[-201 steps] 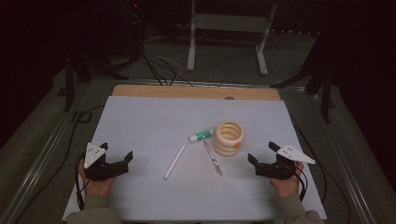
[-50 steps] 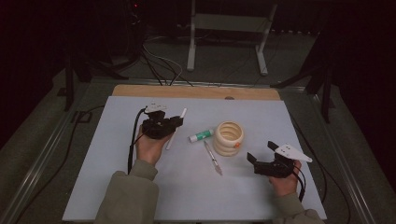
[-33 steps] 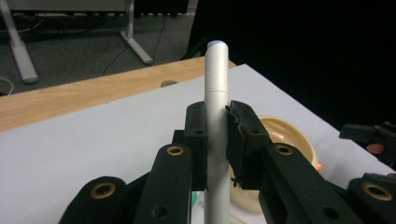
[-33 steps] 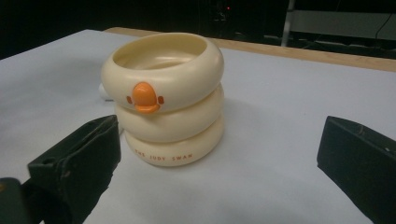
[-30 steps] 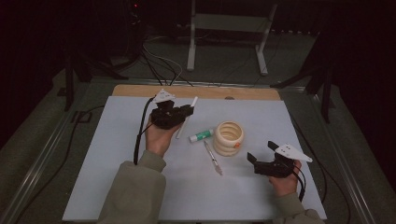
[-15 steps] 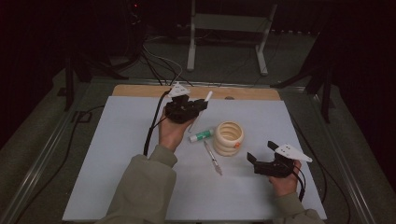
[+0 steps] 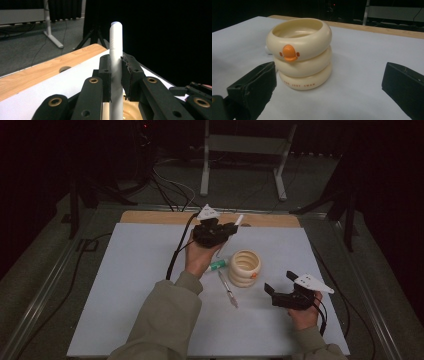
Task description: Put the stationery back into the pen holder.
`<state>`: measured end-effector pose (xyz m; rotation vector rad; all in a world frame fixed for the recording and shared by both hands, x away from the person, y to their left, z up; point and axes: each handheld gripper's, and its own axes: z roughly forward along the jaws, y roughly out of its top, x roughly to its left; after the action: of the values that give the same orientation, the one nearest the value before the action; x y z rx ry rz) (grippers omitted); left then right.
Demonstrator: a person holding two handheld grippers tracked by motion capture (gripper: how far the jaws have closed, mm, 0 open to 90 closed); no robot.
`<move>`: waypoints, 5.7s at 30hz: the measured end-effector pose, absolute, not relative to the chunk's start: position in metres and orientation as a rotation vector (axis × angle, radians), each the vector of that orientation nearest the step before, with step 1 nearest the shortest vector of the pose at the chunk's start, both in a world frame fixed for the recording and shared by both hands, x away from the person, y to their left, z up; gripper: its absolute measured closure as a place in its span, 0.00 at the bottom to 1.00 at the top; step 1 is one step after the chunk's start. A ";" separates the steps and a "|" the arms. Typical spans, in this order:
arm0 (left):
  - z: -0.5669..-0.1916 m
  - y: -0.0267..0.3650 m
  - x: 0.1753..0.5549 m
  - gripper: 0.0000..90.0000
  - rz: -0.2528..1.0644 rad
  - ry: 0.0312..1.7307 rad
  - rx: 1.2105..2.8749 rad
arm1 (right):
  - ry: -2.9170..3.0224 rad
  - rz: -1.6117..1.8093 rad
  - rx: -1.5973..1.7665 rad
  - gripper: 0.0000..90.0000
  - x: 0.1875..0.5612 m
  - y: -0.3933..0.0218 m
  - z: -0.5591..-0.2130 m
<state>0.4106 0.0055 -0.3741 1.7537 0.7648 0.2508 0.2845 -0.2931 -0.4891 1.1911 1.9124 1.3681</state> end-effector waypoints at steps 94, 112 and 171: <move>-0.431 -0.049 0.422 0.23 0.057 0.814 1.770 | 1.907 1.372 1.185 0.00 0.284 -0.294 -0.488; -0.420 -0.022 0.420 0.03 0.112 0.846 1.833 | 1.907 1.373 1.191 0.00 0.284 -0.295 -0.489; -0.453 0.022 0.424 0.07 0.254 1.006 2.299 | 1.907 1.371 1.201 0.00 0.284 -0.295 -0.489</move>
<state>0.4244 0.0224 -0.4534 2.2990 1.0061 0.2538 0.2842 -0.2952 -0.4892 1.2014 1.9070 1.3706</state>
